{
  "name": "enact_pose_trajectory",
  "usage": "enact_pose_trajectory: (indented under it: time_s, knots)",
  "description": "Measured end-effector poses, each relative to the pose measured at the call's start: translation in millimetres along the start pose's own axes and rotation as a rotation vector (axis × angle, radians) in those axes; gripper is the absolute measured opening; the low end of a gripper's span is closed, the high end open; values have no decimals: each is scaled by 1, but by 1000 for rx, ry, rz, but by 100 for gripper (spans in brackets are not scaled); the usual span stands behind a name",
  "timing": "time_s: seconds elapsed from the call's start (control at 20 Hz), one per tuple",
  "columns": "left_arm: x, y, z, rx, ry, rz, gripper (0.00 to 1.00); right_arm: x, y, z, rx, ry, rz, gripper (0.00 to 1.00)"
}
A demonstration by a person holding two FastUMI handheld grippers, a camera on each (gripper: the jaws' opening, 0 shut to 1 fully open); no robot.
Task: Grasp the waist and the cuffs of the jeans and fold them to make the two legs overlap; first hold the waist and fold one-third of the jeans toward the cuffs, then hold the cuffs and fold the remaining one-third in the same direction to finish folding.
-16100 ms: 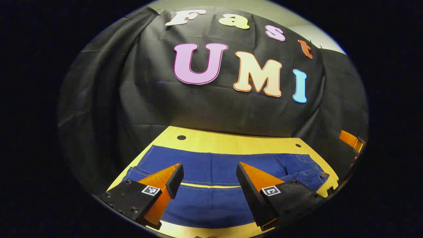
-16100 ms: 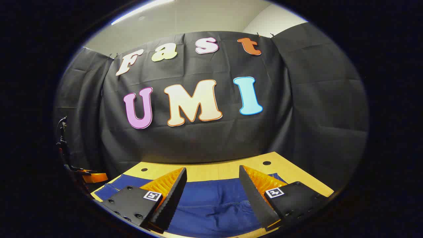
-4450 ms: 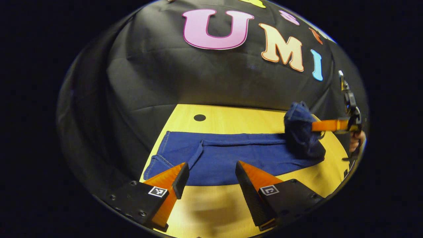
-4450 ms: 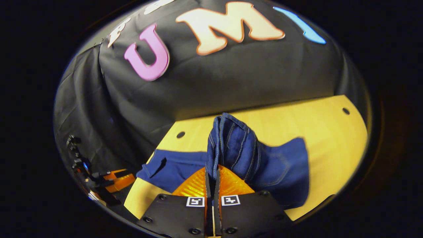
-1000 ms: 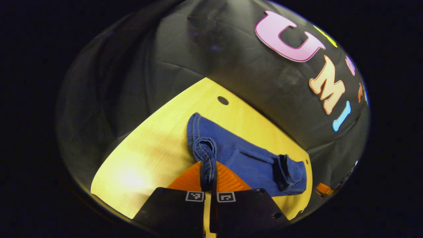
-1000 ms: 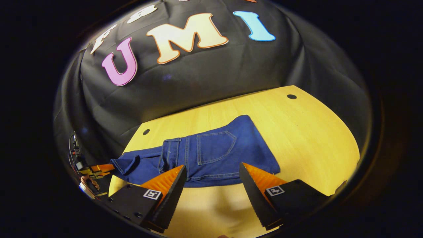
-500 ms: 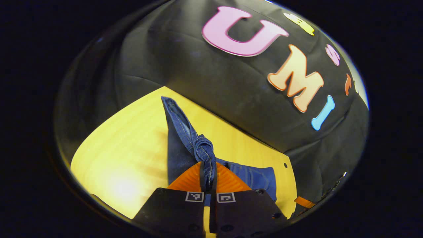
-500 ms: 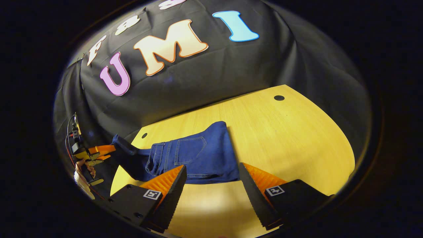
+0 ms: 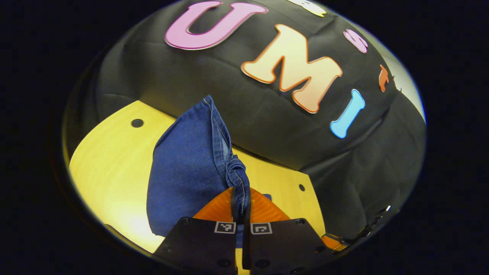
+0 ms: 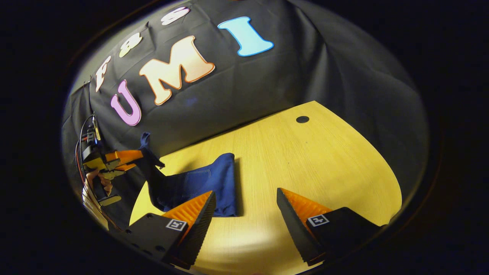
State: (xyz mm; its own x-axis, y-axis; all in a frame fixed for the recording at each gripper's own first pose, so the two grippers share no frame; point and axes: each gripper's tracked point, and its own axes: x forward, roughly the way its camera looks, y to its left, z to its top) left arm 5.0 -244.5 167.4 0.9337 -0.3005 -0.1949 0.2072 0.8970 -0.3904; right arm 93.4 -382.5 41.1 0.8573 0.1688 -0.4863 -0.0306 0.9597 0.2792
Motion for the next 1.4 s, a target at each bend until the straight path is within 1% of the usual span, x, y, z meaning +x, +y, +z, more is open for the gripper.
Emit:
enact_pose_trajectory:
  time_s: [0.05, 0.1, 0.15, 0.2, 0.3, 0.35, 0.4, 0.45, 0.6, 0.65, 0.75, 0.8, 0.9, 0.95, 1.0, 1.05, 1.1, 1.15, 1.2, 1.25, 1.3, 1.4]
  knots:
    - [10, -12, -4, 17, 7, -8, 0, -2, -4, 0, 5, -4, 2, 98]
    - [18, -22, -9, 40, 20, -11, 0, -3, -7, 0, 9, -4, 2, 94]
    - [22, -28, -15, 64, 38, -9, 0, -3, -11, -2, 13, -4, 2, 94]
    - [28, -33, -27, 79, 65, -3, 0, -4, -14, -3, 16, -3, 3, 98]
    - [33, -36, -53, 102, 111, 14, 0, -6, -20, -8, 19, 3, 0, 98]
    - [35, -33, -68, 123, 130, 25, 0, -7, -24, -11, 20, 7, -2, 98]
    - [36, -29, -83, 153, 147, 39, 0, -8, -27, -12, 21, 10, -2, 94]
    - [34, -24, -102, 185, 166, 57, 0, -9, -29, -16, 21, 16, -1, 98]
    - [23, -8, -159, 283, 228, 114, 0, -12, -32, -19, 10, 24, 5, 99]
    - [20, -1, -174, 330, 240, 138, 0, -12, -31, -20, 3, 26, 8, 98]
    - [15, 15, -196, 432, 257, 194, 0, -12, -30, -22, -9, 30, 17, 99]
    - [14, 20, -204, 475, 258, 208, 0, -12, -28, -24, -14, 33, 22, 98]
    - [20, 29, -214, 539, 266, 225, 4, -15, -21, -25, -24, 32, 35, 98]
    - [20, 26, -223, 533, 282, 207, 10, -16, -18, -25, -28, 31, 40, 94]
    - [18, 20, -229, 509, 289, 184, 12, -17, -14, -26, -31, 33, 46, 98]
    - [11, 13, -232, 484, 279, 158, 22, -18, -10, -29, -34, 36, 50, 98]
    - [6, 4, -228, 464, 254, 136, 30, -20, -8, -29, -37, 38, 53, 99]
    - [-5, -4, -223, 442, 229, 120, 59, -22, -2, -29, -37, 39, 58, 98]
    - [-16, -7, -215, 420, 200, 117, 66, -23, 5, -30, -39, 39, 67, 99]
    - [-27, -6, -206, 401, 174, 117, 79, -25, 12, -32, -43, 39, 77, 98]
    - [-40, -3, -197, 386, 152, 118, 81, -26, 20, -33, -51, 39, 85, 98]
    - [-67, 12, -179, 376, 113, 145, 77, -29, 39, -33, -63, 34, 106, 98]
